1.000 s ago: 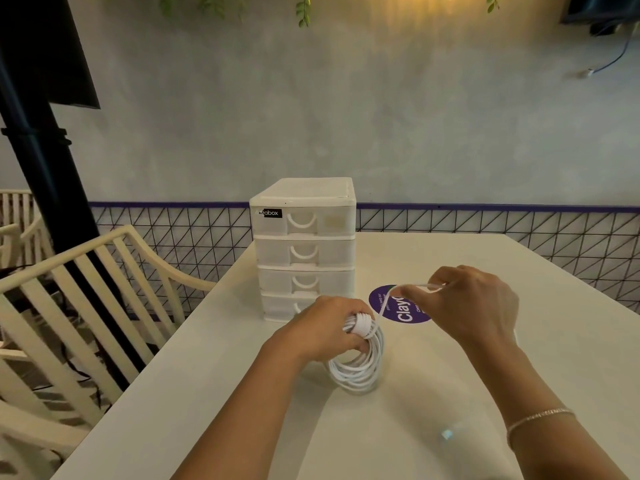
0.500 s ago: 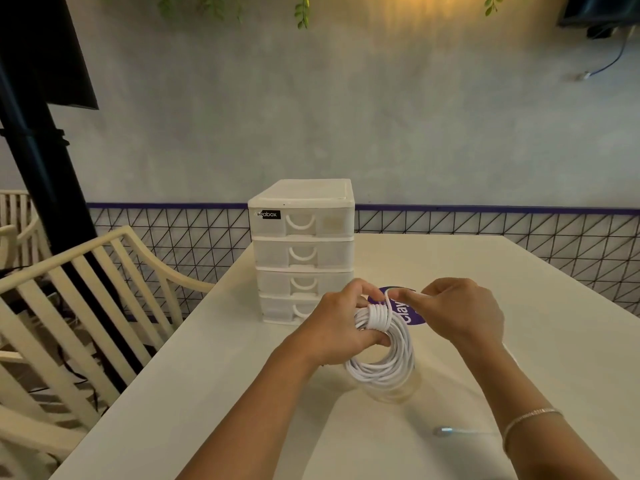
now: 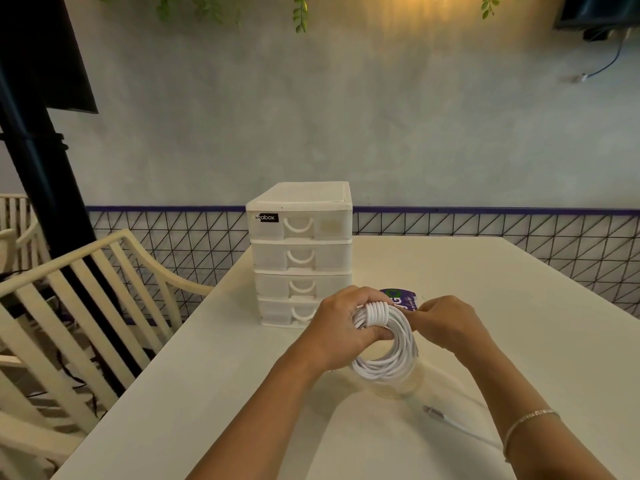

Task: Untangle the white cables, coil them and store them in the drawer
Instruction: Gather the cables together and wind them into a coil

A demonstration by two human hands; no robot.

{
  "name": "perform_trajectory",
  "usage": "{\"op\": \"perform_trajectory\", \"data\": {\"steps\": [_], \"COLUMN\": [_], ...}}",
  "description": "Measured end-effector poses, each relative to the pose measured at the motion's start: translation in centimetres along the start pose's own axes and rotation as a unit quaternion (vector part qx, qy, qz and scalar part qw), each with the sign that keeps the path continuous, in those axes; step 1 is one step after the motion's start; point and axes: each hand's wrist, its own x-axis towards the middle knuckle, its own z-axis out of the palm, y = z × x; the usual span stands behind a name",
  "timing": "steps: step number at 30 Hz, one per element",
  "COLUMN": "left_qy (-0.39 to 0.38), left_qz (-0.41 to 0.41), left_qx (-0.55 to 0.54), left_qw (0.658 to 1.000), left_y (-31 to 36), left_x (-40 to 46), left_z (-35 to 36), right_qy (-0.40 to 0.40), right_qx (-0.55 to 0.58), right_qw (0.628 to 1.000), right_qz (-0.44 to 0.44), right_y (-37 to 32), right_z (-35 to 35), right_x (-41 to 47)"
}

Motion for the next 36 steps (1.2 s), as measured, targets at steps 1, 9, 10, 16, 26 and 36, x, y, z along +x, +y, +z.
{"op": "perform_trajectory", "data": {"steps": [1,9,10,16,26,36], "left_qy": [0.016,0.058,0.066,0.146,0.175,0.145], "left_qz": [0.003,-0.054,-0.062,-0.093,-0.133,-0.127], "left_qx": [0.005,-0.017,-0.019,-0.038,-0.052,-0.123], "left_qw": [1.0,0.997,0.996,0.984,0.974,0.974], "left_y": [0.0,-0.7,-0.7,-1.3,-1.4,-1.6], "left_x": [0.1,0.1,0.1,0.4,0.4,0.6], "left_z": [0.0,-0.8,-0.9,-0.8,0.0,-0.2], "right_qy": [0.002,0.078,0.111,0.186,0.197,0.144], "right_qx": [-0.011,0.016,0.036,0.125,-0.164,-0.048], "right_qw": [1.0,0.988,0.981,0.919,0.904,0.947], "right_qz": [-0.019,-0.134,-0.153,-0.324,-0.341,-0.284], "right_y": [-0.1,-0.4,-0.4,-1.3,-2.8,-2.7], "right_z": [0.0,0.4,0.3,0.9,4.9,4.8], "right_x": [-0.1,-0.4,-0.4,-1.4,-3.1,-3.1]}}
